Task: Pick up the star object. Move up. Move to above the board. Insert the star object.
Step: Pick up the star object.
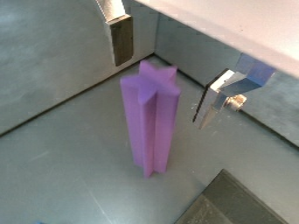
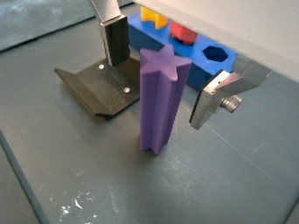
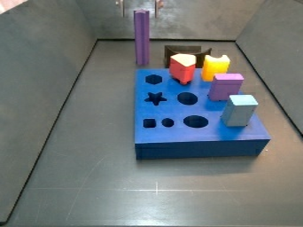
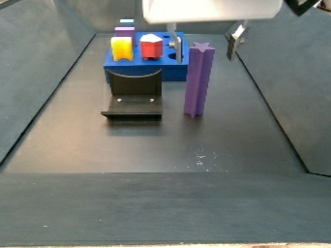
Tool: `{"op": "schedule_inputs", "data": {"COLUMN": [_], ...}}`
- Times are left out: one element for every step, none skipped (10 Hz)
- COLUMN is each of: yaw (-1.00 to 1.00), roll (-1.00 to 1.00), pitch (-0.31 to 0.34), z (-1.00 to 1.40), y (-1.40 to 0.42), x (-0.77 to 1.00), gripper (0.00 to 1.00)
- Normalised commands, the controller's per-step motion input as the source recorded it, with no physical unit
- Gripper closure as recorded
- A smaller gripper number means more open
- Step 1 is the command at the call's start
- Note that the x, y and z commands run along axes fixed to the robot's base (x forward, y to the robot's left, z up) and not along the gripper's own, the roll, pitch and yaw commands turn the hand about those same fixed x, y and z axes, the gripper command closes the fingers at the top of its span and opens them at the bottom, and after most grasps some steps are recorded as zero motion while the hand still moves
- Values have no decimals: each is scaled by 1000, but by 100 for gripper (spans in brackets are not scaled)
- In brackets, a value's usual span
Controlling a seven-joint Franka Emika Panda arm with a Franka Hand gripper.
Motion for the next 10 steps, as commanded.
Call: {"op": "schedule_inputs", "data": {"yaw": [346,257,197,0,0,0,0,0,0,0], "roll": [0,0,0,0,0,0,0,0,0,0], "pitch": [0,-3,0,-3,0,0,0,0,0,0], "z": [-300,-251,-186,0,0,0,0,0,0,0], "y": [-214,-180,-57,0,0,0,0,0,0,0], "x": [6,0,0,-20,0,0,0,0,0,0], "gripper": [0,0,0,0,0,100,100,100,100,100]}}
